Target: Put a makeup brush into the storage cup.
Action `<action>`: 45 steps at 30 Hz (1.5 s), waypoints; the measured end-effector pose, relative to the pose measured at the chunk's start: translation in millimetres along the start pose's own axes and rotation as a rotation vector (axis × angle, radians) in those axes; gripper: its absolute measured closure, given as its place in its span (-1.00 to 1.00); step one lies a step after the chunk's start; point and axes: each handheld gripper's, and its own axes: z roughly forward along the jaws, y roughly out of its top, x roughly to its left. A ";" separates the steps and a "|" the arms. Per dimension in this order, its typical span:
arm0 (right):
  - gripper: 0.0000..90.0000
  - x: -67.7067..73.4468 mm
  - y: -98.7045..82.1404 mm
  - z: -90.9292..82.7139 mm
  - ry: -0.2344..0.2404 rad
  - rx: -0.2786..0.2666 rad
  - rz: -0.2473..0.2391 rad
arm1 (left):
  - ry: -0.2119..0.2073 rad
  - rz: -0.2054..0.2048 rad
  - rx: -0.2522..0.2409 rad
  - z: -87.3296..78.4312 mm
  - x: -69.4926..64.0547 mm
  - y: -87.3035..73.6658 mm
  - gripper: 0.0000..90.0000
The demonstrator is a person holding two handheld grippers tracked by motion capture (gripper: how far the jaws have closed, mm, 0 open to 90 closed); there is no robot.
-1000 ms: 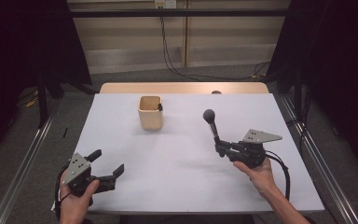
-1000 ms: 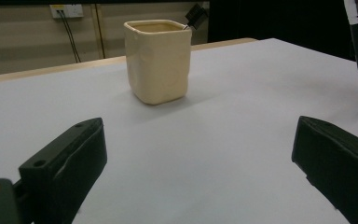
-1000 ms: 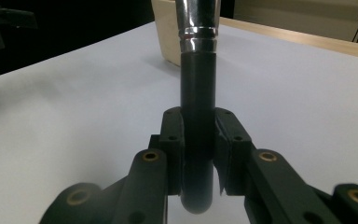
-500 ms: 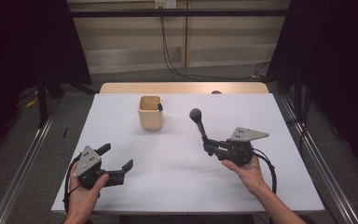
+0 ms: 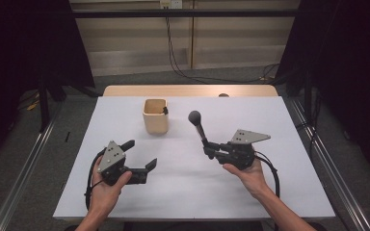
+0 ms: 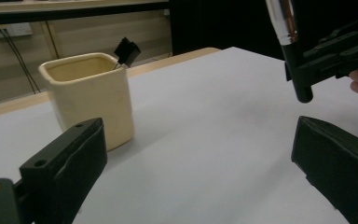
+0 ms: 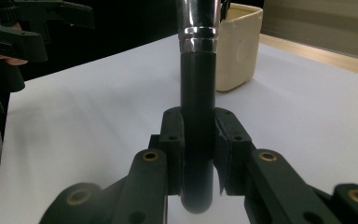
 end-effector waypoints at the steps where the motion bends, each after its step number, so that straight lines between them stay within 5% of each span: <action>1: 0.68 0.5 0.1 1.2 0.003 -0.001 -0.002 | -0.005 0.002 -0.002 2.0 -1.3 1.0 -0.93; 10: 0.68 2.8 1.5 6.2 0.012 -0.002 -0.008 | -0.057 -0.019 -0.024 15.4 -8.9 11.8 -0.93; 19: 0.68 7.1 -4.8 12.8 0.033 0.003 -0.010 | -0.087 0.010 -0.030 31.6 -20.9 25.6 -0.93; 28: 0.68 10.3 -8.6 16.8 0.047 0.007 -0.008 | -0.133 -0.017 -0.042 51.4 -31.0 34.4 -0.92; 45: 0.68 10.7 -11.4 19.2 0.047 -0.003 -0.005 | -0.161 -0.013 -0.018 83.1 -39.4 41.1 -0.87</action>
